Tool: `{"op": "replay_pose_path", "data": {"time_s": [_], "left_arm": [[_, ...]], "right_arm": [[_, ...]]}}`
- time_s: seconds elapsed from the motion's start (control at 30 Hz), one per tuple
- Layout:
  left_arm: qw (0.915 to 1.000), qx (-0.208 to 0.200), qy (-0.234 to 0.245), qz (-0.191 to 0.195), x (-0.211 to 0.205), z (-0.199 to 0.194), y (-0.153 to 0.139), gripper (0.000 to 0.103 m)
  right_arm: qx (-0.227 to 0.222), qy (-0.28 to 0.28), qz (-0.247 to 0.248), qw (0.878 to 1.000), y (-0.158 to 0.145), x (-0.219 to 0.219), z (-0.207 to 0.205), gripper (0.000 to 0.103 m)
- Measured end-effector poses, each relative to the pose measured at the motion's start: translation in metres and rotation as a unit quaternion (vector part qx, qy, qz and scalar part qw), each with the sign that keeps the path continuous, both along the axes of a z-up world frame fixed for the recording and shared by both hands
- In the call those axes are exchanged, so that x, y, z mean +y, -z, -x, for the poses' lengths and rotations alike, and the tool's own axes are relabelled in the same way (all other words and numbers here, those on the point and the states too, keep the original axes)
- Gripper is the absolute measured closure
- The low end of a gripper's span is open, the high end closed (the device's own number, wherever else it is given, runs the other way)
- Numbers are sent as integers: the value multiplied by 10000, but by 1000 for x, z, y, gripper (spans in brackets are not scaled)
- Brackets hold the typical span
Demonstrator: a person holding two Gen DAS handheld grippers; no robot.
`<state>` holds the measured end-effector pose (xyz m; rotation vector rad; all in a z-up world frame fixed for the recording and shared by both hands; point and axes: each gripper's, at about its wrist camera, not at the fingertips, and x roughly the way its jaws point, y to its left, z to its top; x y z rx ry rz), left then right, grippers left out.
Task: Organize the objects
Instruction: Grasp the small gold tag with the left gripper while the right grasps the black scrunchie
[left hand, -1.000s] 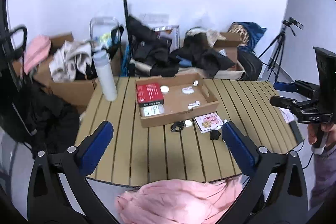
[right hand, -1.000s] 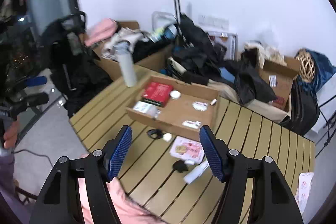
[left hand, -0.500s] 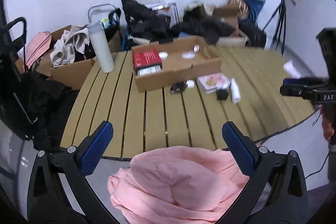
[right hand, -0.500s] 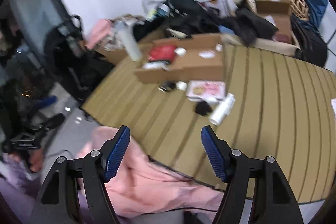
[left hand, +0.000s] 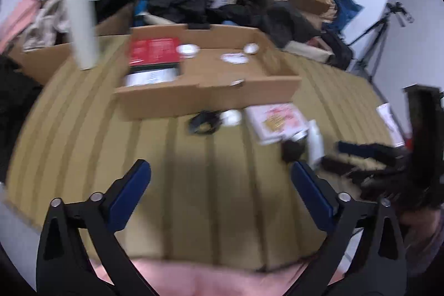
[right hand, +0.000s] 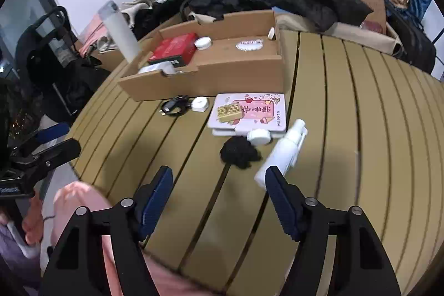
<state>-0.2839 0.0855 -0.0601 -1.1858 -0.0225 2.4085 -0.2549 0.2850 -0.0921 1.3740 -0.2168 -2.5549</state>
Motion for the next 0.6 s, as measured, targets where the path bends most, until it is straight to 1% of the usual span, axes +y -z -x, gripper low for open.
{"op": "replay_pose_path", "data": {"time_s": [0.03,0.07,0.1,0.13,0.17,0.23,0.33,0.37,0.4,0.43,0.47,0.5,0.6], "left_arm": [[9999,-31,151,-38,10,8,3,17],[9991,-114,397,1,28,20,9,25],[9982,-157,570,53,41,28,14,29],[9971,-170,730,112,53,35,18,34],[9953,-150,938,187,70,45,25,37],[9921,-151,1223,223,88,55,34,38],[9859,-422,1590,316,114,75,60,40],[9857,-547,1543,396,118,79,70,49],[9862,-595,1472,469,120,82,77,52],[9876,-481,1436,420,119,81,77,57],[9877,-388,1457,419,117,77,74,74],[9870,-436,1491,411,116,77,74,81],[9874,-553,1452,306,109,76,75,82]], "right_arm": [[-17,-49,-30,10000,6,-1,7,32],[-95,-127,-104,9998,14,-2,17,32],[-130,-174,-147,9997,17,-2,21,35],[-156,-230,-198,9994,21,-2,27,37],[-183,-309,-207,9991,25,-1,32,39],[-234,-419,-160,9987,30,-1,38,39],[-312,-531,-101,9981,39,-2,44,41],[-376,-529,-87,9979,45,-2,47,43],[-441,-516,-86,9977,50,-1,49,50],[-471,-495,-86,9976,55,-1,52,54],[-551,-458,-25,9974,60,1,55,58],[-504,-426,84,9978,60,3,56,58],[-457,-362,198,9981,58,7,59,61]]}}
